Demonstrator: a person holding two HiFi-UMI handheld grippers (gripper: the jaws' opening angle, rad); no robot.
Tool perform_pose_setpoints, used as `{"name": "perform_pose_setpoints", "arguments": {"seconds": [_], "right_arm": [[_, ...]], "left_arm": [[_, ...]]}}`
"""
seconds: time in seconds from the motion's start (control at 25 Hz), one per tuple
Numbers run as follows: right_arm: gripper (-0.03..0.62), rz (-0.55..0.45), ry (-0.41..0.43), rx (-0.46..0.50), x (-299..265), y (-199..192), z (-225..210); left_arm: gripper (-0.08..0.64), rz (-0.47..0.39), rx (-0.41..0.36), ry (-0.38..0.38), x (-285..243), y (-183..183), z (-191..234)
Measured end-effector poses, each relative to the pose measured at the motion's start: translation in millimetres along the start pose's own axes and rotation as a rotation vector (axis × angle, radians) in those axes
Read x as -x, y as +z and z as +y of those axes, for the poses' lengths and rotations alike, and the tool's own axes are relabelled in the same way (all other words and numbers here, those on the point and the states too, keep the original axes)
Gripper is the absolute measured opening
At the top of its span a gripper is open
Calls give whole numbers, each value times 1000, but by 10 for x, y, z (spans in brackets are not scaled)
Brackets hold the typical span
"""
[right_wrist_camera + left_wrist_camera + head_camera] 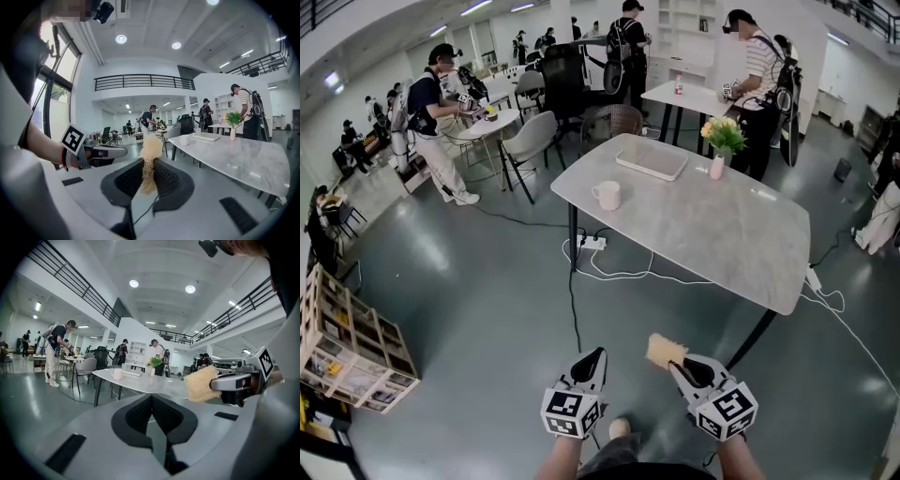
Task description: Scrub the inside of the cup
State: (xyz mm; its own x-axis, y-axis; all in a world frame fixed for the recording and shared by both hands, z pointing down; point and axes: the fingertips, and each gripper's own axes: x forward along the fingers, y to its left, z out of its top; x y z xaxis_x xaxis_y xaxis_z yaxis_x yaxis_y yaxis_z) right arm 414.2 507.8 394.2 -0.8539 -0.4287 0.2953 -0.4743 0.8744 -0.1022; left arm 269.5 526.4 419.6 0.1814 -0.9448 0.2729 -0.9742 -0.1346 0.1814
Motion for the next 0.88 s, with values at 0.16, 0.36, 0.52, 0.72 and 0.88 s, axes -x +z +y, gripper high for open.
{"name": "perform_pose_setpoints", "arguments": {"seconds": [0.16, 0.36, 0.52, 0.72, 0.88], "right_arm": [[60, 11, 5, 12, -384, 28, -21], [60, 77, -14, -39, -598, -101, -225], [60, 78, -36, -71, -802, -74, -491], [60, 67, -4, -60, -1247, 43, -699], [60, 90, 29, -90, -1681, 53, -972]], "left_arm": [[12, -1, 0, -2, -153, 48, 383], [14, 13, 47, 21, -301, 37, 690], [12, 17, 68, 49, -444, 26, 924], [14, 24, 84, 61, -775, 112, 1218], [12, 35, 71, 69, -1076, 265, 1465]]}}
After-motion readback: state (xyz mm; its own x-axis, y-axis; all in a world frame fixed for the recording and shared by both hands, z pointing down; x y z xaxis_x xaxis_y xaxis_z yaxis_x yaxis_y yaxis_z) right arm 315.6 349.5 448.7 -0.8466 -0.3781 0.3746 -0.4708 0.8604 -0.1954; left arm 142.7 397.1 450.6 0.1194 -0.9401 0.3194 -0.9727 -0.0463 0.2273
